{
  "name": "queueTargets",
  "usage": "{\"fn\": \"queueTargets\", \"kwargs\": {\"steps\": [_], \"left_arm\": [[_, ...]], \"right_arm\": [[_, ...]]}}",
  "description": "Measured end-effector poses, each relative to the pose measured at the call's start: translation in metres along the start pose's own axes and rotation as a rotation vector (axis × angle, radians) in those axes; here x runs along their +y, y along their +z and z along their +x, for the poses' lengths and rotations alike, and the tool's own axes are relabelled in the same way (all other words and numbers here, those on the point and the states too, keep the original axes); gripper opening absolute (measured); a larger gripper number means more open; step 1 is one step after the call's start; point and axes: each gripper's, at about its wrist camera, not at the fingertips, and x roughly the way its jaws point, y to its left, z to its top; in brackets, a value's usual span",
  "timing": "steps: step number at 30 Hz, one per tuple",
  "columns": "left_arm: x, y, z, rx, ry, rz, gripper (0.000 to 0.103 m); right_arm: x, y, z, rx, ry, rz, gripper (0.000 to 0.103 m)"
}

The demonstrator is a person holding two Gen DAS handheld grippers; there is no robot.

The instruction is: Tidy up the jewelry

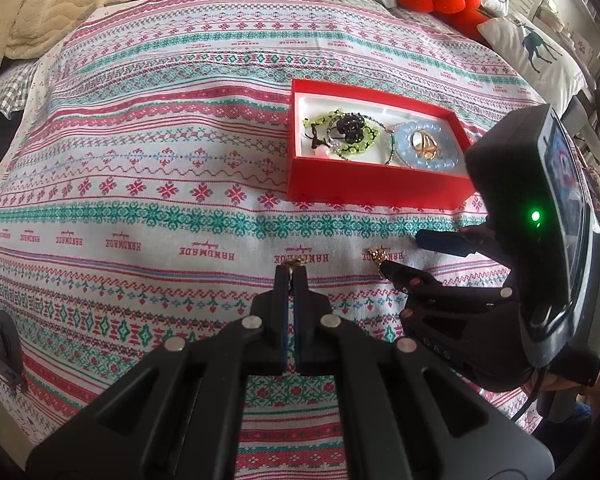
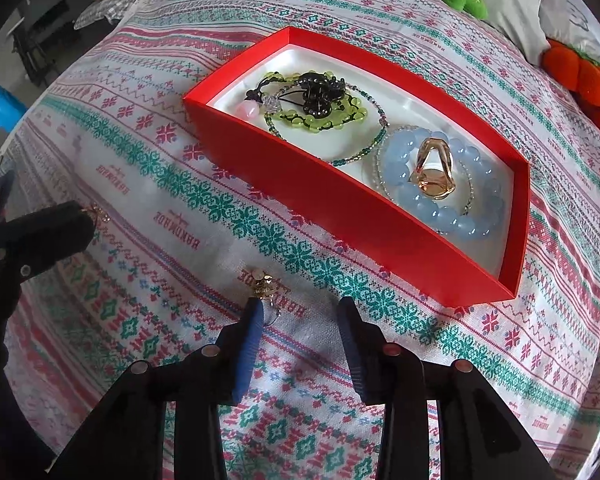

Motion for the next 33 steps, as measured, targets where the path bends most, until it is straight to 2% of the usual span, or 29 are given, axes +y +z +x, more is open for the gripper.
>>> {"fn": "queueTargets", "kwargs": {"steps": [7,14,16,20,24,30,31,33], "left_arm": [[0.002,0.000,0.001,0.003,0.003,0.000,0.002],[-0.002,-0.002,-0.001,-0.001,-0.001,0.013,0.002],[-0.003,-0.003,-0.001,-0.001,-0.001,0.011,0.002],[-0.003,-0.003,-0.001,-0.003,-0.002,0.010,0.002],[-0.002,-0.003,0.000,-0.001,0.000,0.011,0.002],[-0.003,-0.003,0.003,0.003,0.008,0.015,0.002],[-0.003,-0.003,0.004,0.003,0.009,0.016,0.002],[-0.003,-0.003,0.004,0.004,0.011,0.017,0.002]], "right_arm": [[-0.005,-0.001,0.004,0.036,-0.039,0.026,0.037],[-0.045,-0.002,0.001,0.058,-0.125,0.104,0.037],[-0.053,-0.001,-0.002,0.046,-0.120,0.124,0.037],[-0.065,0.001,-0.017,0.000,-0.051,0.155,0.037],[-0.058,0.008,-0.014,-0.011,-0.001,0.130,0.037],[-0.041,0.003,0.007,0.035,-0.031,0.086,0.037],[-0.040,0.004,0.008,0.031,-0.036,0.078,0.035],[-0.038,0.005,0.007,0.025,-0.034,0.060,0.020]]}}
